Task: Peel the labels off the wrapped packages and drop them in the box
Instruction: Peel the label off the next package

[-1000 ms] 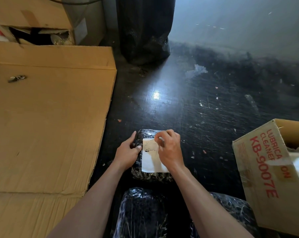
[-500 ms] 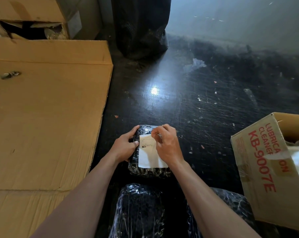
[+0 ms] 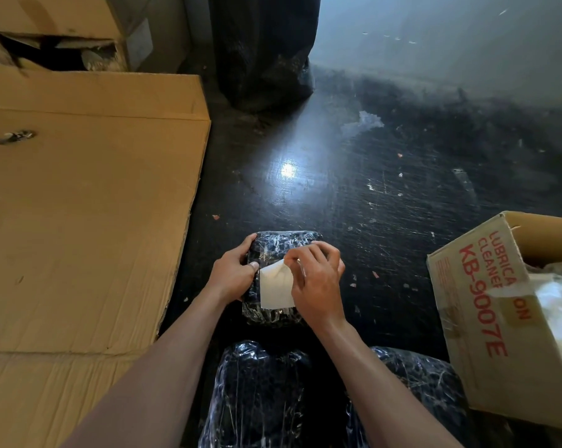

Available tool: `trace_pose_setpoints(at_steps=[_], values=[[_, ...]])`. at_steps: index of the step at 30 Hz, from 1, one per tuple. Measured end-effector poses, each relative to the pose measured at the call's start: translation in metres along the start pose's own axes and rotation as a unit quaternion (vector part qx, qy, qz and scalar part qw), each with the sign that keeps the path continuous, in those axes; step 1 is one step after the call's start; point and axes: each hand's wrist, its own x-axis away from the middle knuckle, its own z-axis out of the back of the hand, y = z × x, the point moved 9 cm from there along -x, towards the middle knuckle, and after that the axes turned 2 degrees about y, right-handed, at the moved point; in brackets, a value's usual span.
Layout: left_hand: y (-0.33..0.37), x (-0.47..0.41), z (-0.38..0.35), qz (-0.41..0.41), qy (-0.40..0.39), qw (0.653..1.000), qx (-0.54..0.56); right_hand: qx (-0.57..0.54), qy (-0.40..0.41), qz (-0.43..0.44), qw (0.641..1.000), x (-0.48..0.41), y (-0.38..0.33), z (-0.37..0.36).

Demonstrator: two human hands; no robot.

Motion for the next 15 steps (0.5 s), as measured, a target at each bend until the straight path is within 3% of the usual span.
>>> trace_pose_setpoints(at_steps=[15], values=[[0.014, 0.001, -0.002, -0.011, -0.006, 0.999, -0.039, -0.023, 0.010, -0.015, 1.000, 0.024, -0.011, 0.035]])
